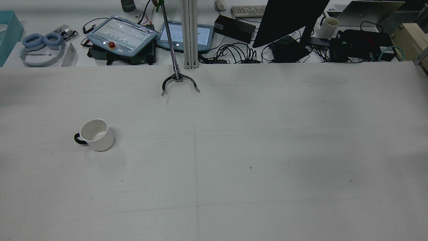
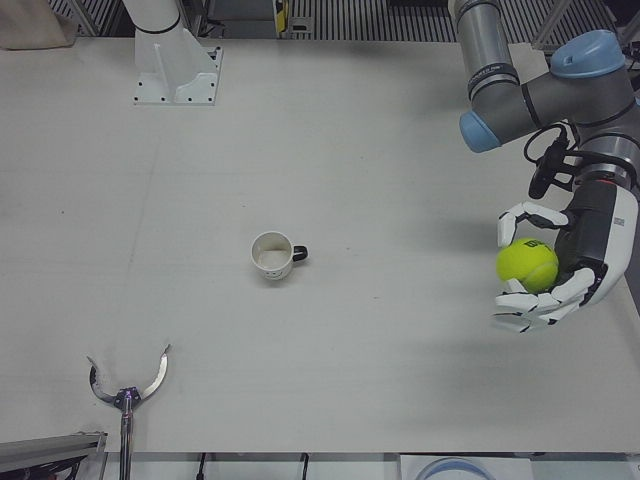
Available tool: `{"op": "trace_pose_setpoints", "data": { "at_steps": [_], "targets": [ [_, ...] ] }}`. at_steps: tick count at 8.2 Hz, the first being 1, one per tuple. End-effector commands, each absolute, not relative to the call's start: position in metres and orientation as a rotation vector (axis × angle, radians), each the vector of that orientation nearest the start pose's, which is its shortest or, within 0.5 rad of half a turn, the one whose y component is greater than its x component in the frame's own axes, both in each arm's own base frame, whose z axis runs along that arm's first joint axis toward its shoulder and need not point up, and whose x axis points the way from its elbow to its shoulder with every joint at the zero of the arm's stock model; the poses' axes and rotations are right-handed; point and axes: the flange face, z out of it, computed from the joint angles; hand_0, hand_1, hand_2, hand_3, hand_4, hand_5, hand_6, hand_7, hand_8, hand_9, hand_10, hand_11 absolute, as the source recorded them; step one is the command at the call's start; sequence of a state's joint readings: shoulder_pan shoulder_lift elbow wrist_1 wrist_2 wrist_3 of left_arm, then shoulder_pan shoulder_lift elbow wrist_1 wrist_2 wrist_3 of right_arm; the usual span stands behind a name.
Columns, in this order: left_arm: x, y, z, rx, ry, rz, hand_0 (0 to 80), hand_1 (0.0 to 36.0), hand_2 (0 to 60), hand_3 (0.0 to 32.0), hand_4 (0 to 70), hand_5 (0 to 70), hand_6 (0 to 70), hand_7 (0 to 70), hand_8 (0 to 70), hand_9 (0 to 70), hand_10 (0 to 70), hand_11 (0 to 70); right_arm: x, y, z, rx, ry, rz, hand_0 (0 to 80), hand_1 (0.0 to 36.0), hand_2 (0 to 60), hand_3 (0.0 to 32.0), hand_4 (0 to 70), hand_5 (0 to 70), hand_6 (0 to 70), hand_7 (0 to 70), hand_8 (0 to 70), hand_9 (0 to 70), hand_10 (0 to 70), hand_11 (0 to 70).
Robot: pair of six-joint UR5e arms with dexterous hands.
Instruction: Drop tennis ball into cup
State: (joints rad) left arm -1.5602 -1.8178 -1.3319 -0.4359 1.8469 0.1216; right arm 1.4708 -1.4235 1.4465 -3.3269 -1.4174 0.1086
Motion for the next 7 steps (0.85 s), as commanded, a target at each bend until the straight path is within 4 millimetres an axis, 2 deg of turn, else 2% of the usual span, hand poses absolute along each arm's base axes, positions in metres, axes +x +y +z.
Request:
{"op": "trace_pose_setpoints", "data": {
  "at_steps": [1,2,3,4,5,6,7],
  "targets": [
    [-0.085,-0.636,0.585,-0.095,2.447,-1.405,58.6,36.0,60.0,0.0,36.6,19.1,27.1,70.0,24.1,30.2,44.8,65.9,0.094,-0.548,0.688,0.028,1.971,-2.308,0.0,0.0,0.0,0.0,0.0,0.0,0.0,0.0,0.0,0.0,0.0,0.0],
    [-0.046,-0.643,0.553,-0.154,2.464,-1.31,58.0,36.0,60.0,0.0,36.9,19.1,29.5,70.0,24.3,30.5,43.0,63.2,0.094,-0.548,0.688,0.028,1.971,-2.308,0.0,0.0,0.0,0.0,0.0,0.0,0.0,0.0,0.0,0.0,0.0,0.0],
    [-0.021,-0.644,0.536,-0.196,2.47,-1.254,57.1,36.0,60.0,0.0,37.4,20.6,39.3,69.3,26.2,30.3,42.3,62.2,0.094,-0.548,0.688,0.029,1.97,-2.31,0.0,0.0,0.0,0.0,0.0,0.0,0.0,0.0,0.0,0.0,0.0,0.0],
    [-0.002,-0.645,0.509,-0.222,2.49,-1.184,56.9,36.0,60.0,0.0,37.4,21.8,46.4,68.9,27.7,30.7,42.2,62.1,0.094,-0.548,0.688,0.028,1.971,-2.308,0.0,0.0,0.0,0.0,0.0,0.0,0.0,0.0,0.0,0.0,0.0,0.0],
    [0.032,-0.64,0.482,-0.277,2.502,-1.097,53.9,36.0,60.0,0.0,36.9,21.3,47.4,67.5,27.3,30.1,42.1,61.7,0.094,-0.548,0.688,0.028,1.97,-2.309,0.0,0.0,0.0,0.0,0.0,0.0,0.0,0.0,0.0,0.0,0.0,0.0],
    [0.076,-0.633,0.464,-0.358,2.496,-1.026,52.4,36.0,60.0,0.0,36.7,19.3,38.7,68.4,25.2,29.8,41.7,61.1,0.094,-0.548,0.688,0.028,1.97,-2.309,0.0,0.0,0.0,0.0,0.0,0.0,0.0,0.0,0.0,0.0,0.0,0.0],
    [0.13,-0.621,0.451,-0.46,2.476,-0.959,52.1,36.0,60.0,0.0,36.7,19.9,42.5,66.6,25.4,28.7,41.0,60.0,0.094,-0.548,0.687,0.028,1.971,-2.308,0.0,0.0,0.0,0.0,0.0,0.0,0.0,0.0,0.0,0.0,0.0,0.0]
  ]
}}
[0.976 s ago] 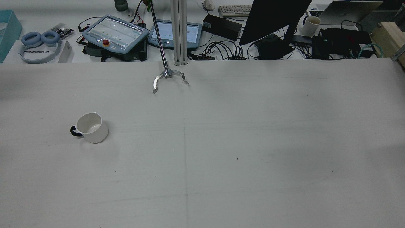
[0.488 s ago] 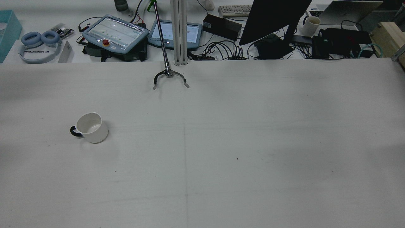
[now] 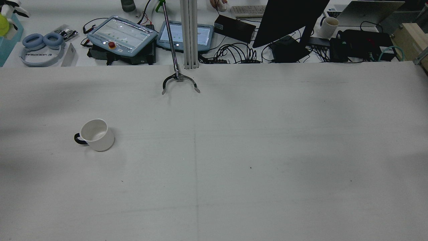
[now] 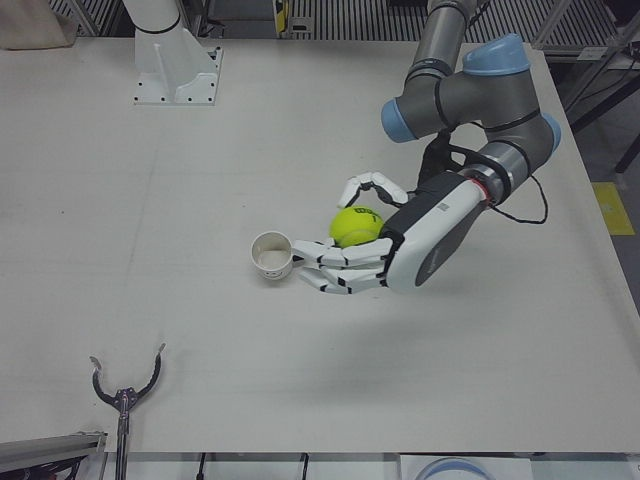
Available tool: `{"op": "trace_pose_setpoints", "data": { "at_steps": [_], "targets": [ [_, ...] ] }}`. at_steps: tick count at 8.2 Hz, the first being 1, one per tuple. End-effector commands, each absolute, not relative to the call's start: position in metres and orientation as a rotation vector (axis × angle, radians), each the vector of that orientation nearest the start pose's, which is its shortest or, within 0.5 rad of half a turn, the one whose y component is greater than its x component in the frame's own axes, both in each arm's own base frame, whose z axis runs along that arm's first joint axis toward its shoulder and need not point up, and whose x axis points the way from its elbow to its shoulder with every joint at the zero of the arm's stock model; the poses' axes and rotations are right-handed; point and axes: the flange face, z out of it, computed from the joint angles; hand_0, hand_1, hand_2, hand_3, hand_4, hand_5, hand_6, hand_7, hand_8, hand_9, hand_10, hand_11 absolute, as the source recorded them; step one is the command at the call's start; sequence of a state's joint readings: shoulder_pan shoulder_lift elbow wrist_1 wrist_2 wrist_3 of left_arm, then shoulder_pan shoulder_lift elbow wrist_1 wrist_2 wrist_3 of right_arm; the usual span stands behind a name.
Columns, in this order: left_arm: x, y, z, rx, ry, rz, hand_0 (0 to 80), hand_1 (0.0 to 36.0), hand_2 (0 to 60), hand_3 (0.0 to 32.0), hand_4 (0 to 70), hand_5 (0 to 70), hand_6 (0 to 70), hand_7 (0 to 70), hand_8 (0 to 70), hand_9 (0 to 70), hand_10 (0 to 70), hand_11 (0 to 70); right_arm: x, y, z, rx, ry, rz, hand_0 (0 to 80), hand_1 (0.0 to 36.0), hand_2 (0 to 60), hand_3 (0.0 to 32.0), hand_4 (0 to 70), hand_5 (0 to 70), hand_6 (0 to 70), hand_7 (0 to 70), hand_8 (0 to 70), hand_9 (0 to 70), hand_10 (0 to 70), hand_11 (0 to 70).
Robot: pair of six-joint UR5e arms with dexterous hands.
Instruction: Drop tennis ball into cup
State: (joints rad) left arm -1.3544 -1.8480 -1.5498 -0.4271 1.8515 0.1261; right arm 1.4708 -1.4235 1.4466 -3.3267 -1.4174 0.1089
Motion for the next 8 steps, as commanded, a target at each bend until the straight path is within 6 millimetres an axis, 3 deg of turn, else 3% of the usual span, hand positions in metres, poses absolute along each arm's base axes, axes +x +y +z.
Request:
{"op": "trace_pose_setpoints", "data": {
  "at_steps": [1,2,3,4,5,6,7,8],
  "targets": [
    [0.178,-0.609,0.45,-0.554,2.447,-0.915,52.1,36.0,60.0,0.0,36.9,17.2,28.2,68.2,22.0,28.2,40.5,59.2,0.094,-0.548,0.687,0.028,1.973,-2.306,0.0,0.0,0.0,0.0,0.0,0.0,0.0,0.0,0.0,0.0,0.0,0.0],
    [0.194,-0.605,0.453,-0.583,2.433,-0.906,51.8,36.0,60.0,0.0,37.0,19.6,42.0,65.3,24.5,27.3,40.1,58.8,0.094,-0.548,0.688,0.029,1.97,-2.31,0.0,0.0,0.0,0.0,0.0,0.0,0.0,0.0,0.0,0.0,0.0,0.0],
    [0.195,-0.604,0.451,-0.585,2.436,-0.898,52.1,36.0,60.0,0.0,37.2,19.7,42.1,65.5,24.5,27.5,40.2,58.8,0.094,-0.548,0.687,0.028,1.971,-2.308,0.0,0.0,0.0,0.0,0.0,0.0,0.0,0.0,0.0,0.0,0.0,0.0],
    [0.192,-0.606,0.454,-0.578,2.436,-0.906,52.1,36.0,60.0,0.0,37.1,17.4,29.4,67.4,21.9,28.0,39.9,58.5,0.094,-0.548,0.688,0.028,1.971,-2.308,0.0,0.0,0.0,0.0,0.0,0.0,0.0,0.0,0.0,0.0,0.0,0.0],
    [0.182,-0.609,0.456,-0.558,2.448,-0.905,51.7,36.0,60.0,0.0,37.1,18.7,37.7,65.7,23.4,27.8,40.0,58.6,0.094,-0.548,0.687,0.028,1.973,-2.306,0.0,0.0,0.0,0.0,0.0,0.0,0.0,0.0,0.0,0.0,0.0,0.0],
    [0.115,-0.624,0.48,-0.432,2.469,-1.0,51.9,36.0,60.0,0.0,37.5,17.0,27.9,67.3,21.4,28.1,40.0,58.6,0.094,-0.548,0.688,0.028,1.971,-2.308,0.0,0.0,0.0,0.0,0.0,0.0,0.0,0.0,0.0,0.0,0.0,0.0],
    [0.061,-0.638,0.525,-0.337,2.449,-1.137,55.6,36.0,60.0,0.0,38.1,21.4,47.0,66.2,26.2,29.1,41.2,60.5,0.094,-0.548,0.688,0.028,1.97,-2.309,0.0,0.0,0.0,0.0,0.0,0.0,0.0,0.0,0.0,0.0,0.0,0.0],
    [0.029,-0.644,0.577,-0.281,2.417,-1.25,60.6,36.0,60.0,0.0,38.6,21.1,39.2,68.1,25.3,30.1,41.8,61.7,0.094,-0.548,0.688,0.028,1.97,-2.309,0.0,0.0,0.0,0.0,0.0,0.0,0.0,0.0,0.0,0.0,0.0,0.0]
  ]
}}
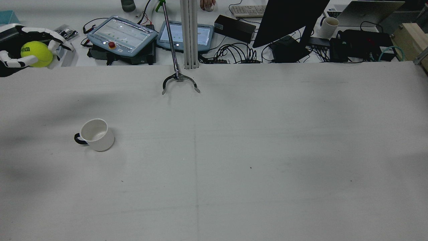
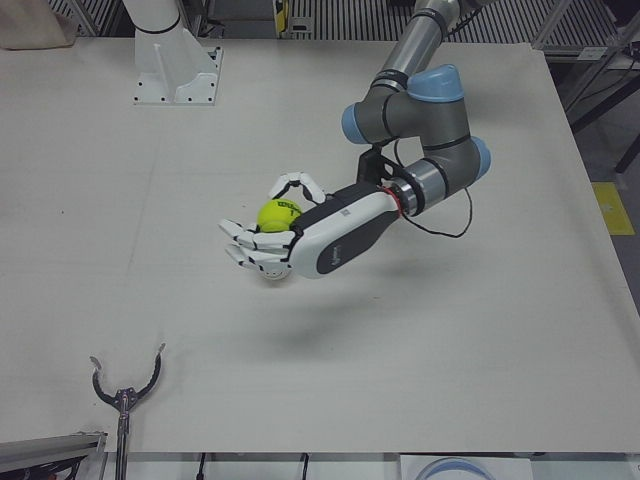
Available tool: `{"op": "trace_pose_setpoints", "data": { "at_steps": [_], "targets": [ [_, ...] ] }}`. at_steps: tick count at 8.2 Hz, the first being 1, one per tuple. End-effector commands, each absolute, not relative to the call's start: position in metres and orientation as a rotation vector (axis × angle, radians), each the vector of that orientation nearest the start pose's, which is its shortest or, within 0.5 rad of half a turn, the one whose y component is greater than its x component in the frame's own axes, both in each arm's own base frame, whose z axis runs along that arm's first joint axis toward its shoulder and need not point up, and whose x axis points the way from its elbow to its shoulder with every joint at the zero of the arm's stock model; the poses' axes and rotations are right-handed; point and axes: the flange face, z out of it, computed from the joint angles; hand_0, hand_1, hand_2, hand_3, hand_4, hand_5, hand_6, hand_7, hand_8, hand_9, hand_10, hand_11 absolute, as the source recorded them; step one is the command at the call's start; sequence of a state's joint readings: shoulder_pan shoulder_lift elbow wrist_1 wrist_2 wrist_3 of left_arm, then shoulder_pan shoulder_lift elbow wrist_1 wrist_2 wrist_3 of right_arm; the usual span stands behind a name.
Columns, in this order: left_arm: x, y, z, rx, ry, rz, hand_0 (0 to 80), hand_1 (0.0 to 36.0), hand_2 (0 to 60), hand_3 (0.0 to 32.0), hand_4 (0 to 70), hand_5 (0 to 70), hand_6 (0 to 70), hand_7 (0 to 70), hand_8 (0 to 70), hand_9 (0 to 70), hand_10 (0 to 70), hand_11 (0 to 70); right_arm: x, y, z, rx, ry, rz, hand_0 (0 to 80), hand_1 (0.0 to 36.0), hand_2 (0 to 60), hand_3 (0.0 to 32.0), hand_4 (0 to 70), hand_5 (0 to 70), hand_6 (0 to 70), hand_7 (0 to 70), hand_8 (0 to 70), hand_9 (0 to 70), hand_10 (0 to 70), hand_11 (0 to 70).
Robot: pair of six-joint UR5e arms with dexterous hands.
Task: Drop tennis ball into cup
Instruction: 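Bring the held tennis ball in the left hand toward the table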
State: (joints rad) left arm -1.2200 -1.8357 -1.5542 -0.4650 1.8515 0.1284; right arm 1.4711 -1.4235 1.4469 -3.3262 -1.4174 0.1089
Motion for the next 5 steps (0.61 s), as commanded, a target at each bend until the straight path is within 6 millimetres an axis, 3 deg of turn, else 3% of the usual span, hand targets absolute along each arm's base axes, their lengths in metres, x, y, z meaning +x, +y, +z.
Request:
{"op": "trace_pose_setpoints", "data": {
  "at_steps": [1,2,4,5],
  "targets": [
    [0.019,-0.643,0.623,-0.273,2.378,-1.328,73.2,36.0,60.0,0.0,39.3,21.4,34.2,70.0,24.9,31.0,42.3,62.8,0.094,-0.548,0.688,0.028,1.971,-2.308,0.0,0.0,0.0,0.0,0.0,0.0,0.0,0.0,0.0,0.0,0.0,0.0],
    [0.006,-0.641,0.656,-0.258,2.342,-1.408,75.9,36.0,60.0,0.0,39.7,24.9,52.7,67.7,28.7,30.5,42.1,62.6,0.094,-0.548,0.688,0.028,1.97,-2.309,0.0,0.0,0.0,0.0,0.0,0.0,0.0,0.0,0.0,0.0,0.0,0.0],
    [-0.012,-0.642,0.658,-0.226,2.355,-1.42,76.4,36.0,60.0,0.0,40.3,22.6,37.4,70.0,25.8,31.4,41.7,62.0,0.094,-0.548,0.688,0.028,1.971,-2.308,0.0,0.0,0.0,0.0,0.0,0.0,0.0,0.0,0.0,0.0,0.0,0.0],
    [-0.013,-0.643,0.654,-0.225,2.363,-1.41,75.9,36.0,60.0,0.0,40.2,25.2,55.2,66.9,29.2,30.4,41.0,61.0,0.094,-0.548,0.688,0.03,1.972,-2.309,0.0,0.0,0.0,0.0,0.0,0.0,0.0,0.0,0.0,0.0,0.0,0.0]
  ]
}}
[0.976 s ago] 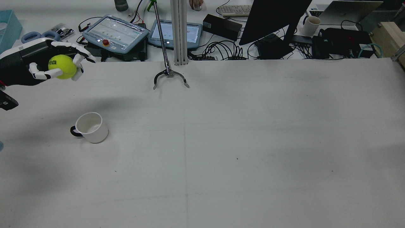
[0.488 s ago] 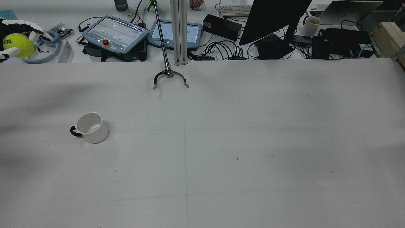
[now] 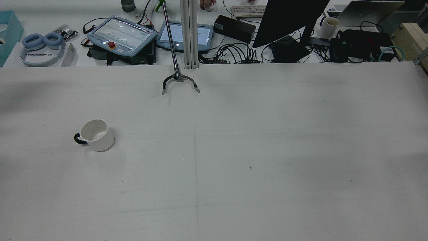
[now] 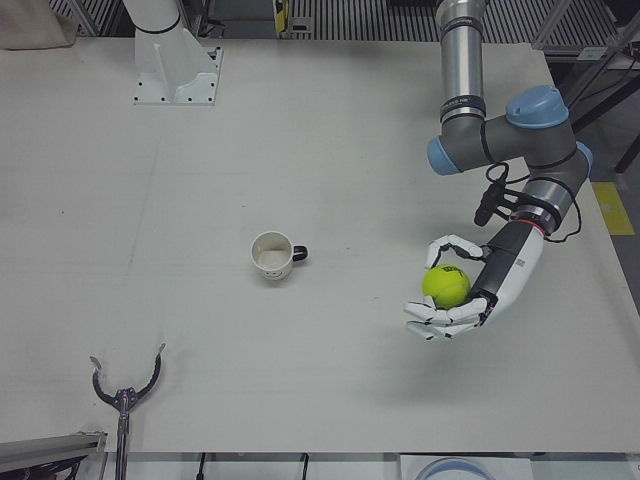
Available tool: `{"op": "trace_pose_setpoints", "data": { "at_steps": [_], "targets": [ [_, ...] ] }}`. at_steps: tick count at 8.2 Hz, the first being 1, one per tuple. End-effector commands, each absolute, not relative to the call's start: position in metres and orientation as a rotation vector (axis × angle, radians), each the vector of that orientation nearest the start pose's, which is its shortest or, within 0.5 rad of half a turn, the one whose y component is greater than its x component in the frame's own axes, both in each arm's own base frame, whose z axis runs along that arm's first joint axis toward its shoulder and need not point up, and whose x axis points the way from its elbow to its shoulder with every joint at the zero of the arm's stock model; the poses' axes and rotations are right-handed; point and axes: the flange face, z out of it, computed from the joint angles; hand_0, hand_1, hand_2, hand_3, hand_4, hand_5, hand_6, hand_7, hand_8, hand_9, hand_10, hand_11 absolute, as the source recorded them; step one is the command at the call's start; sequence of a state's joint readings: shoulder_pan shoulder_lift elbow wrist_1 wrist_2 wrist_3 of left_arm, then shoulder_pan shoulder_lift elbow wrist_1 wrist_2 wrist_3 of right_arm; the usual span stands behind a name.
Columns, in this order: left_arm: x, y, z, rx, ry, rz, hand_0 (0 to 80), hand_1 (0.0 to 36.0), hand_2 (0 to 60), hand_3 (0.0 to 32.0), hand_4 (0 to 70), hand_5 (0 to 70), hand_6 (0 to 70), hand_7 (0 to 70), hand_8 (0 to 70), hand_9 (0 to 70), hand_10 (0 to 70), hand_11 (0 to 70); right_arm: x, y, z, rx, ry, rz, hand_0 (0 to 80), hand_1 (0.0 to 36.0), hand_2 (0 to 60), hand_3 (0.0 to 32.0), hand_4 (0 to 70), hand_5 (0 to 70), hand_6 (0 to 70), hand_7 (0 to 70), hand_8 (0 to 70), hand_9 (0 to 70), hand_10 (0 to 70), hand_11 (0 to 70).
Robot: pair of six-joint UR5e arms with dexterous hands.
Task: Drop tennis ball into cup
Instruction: 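Bring the held tennis ball in the left hand toward the table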
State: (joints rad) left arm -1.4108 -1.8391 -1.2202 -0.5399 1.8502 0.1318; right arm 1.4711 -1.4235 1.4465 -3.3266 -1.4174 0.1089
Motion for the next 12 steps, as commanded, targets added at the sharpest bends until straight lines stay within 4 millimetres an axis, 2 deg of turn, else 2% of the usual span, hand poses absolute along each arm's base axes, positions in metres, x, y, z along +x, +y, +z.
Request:
{"op": "trace_pose_setpoints", "data": {
  "at_steps": [1,2,3,4,5,6,7,8,9,10,11,12],
  "targets": [
    [-0.013,-0.643,0.654,-0.224,2.365,-1.408,76.2,36.0,60.0,0.0,40.1,24.0,48.1,67.8,27.6,30.3,40.7,60.5,0.094,-0.548,0.688,0.028,1.97,-2.309,0.0,0.0,0.0,0.0,0.0,0.0,0.0,0.0,0.0,0.0,0.0,0.0],
    [-0.013,-0.644,0.652,-0.223,2.369,-1.401,76.6,36.0,60.0,0.0,40.0,20.5,29.7,70.0,23.9,30.9,40.5,60.2,0.094,-0.548,0.688,0.028,1.97,-2.309,0.0,0.0,0.0,0.0,0.0,0.0,0.0,0.0,0.0,0.0,0.0,0.0],
    [-0.012,-0.644,0.651,-0.223,2.372,-1.398,76.2,36.0,60.0,0.0,39.9,23.2,43.8,68.4,26.7,30.3,40.4,60.0,0.094,-0.548,0.688,0.028,1.97,-2.309,0.0,0.0,0.0,0.0,0.0,0.0,0.0,0.0,0.0,0.0,0.0,0.0],
    [-0.012,-0.645,0.648,-0.224,2.377,-1.391,75.9,36.0,60.0,0.0,39.9,24.6,46.8,66.6,27.2,29.8,40.1,59.7,0.094,-0.548,0.687,0.028,1.971,-2.308,0.0,0.0,0.0,0.0,0.0,0.0,0.0,0.0,0.0,0.0,0.0,0.0],
    [-0.012,-0.645,0.646,-0.223,2.379,-1.388,76.6,36.0,60.0,0.0,39.8,21.3,33.8,69.8,24.5,30.4,40.0,59.5,0.094,-0.548,0.688,0.028,1.97,-2.309,0.0,0.0,0.0,0.0,0.0,0.0,0.0,0.0,0.0,0.0,0.0,0.0],
    [-0.012,-0.646,0.644,-0.223,2.382,-1.382,76.2,36.0,60.0,0.0,39.8,24.6,52.1,66.5,28.2,29.8,39.9,59.3,0.094,-0.548,0.688,0.028,1.97,-2.309,0.0,0.0,0.0,0.0,0.0,0.0,0.0,0.0,0.0,0.0,0.0,0.0],
    [-0.012,-0.646,0.638,-0.223,2.391,-1.37,76.2,36.0,60.0,0.0,39.8,24.6,52.0,66.3,28.2,29.7,39.8,59.2,0.094,-0.548,0.688,0.028,1.97,-2.309,0.0,0.0,0.0,0.0,0.0,0.0,0.0,0.0,0.0,0.0,0.0,0.0],
    [-0.011,-0.647,0.608,-0.215,2.434,-1.297,76.4,36.0,60.0,0.0,40.0,23.1,41.0,68.1,26.0,30.2,39.6,59.0,0.094,-0.548,0.687,0.028,1.973,-2.306,0.0,0.0,0.0,0.0,0.0,0.0,0.0,0.0,0.0,0.0,0.0,0.0],
    [-0.006,-0.647,0.569,-0.213,2.481,-1.204,76.2,36.0,60.0,0.0,40.4,22.7,42.4,69.7,26.3,30.4,39.1,58.4,0.094,-0.548,0.687,0.028,1.973,-2.306,0.0,0.0,0.0,0.0,0.0,0.0,0.0,0.0,0.0,0.0,0.0,0.0],
    [0.007,-0.645,0.549,-0.231,2.499,-1.147,76.2,36.0,60.0,0.0,40.7,20.1,28.4,70.0,23.4,30.6,38.4,57.4,0.094,-0.548,0.687,0.028,1.973,-2.306,0.0,0.0,0.0,0.0,0.0,0.0,0.0,0.0,0.0,0.0,0.0,0.0],
    [0.038,-0.639,0.529,-0.285,2.504,-1.081,75.5,36.0,60.0,0.0,40.2,24.5,50.6,67.3,27.6,29.1,38.0,56.8,0.094,-0.548,0.687,0.028,1.971,-2.308,0.0,0.0,0.0,0.0,0.0,0.0,0.0,0.0,0.0,0.0,0.0,0.0],
    [0.084,-0.621,0.536,-0.382,2.466,-1.059,76.2,36.0,60.0,0.0,39.6,22.6,41.9,68.0,25.5,28.9,37.7,56.6,0.094,-0.548,0.687,0.028,1.973,-2.306,0.0,0.0,0.0,0.0,0.0,0.0,0.0,0.0,0.0,0.0,0.0,0.0]
  ]
}}
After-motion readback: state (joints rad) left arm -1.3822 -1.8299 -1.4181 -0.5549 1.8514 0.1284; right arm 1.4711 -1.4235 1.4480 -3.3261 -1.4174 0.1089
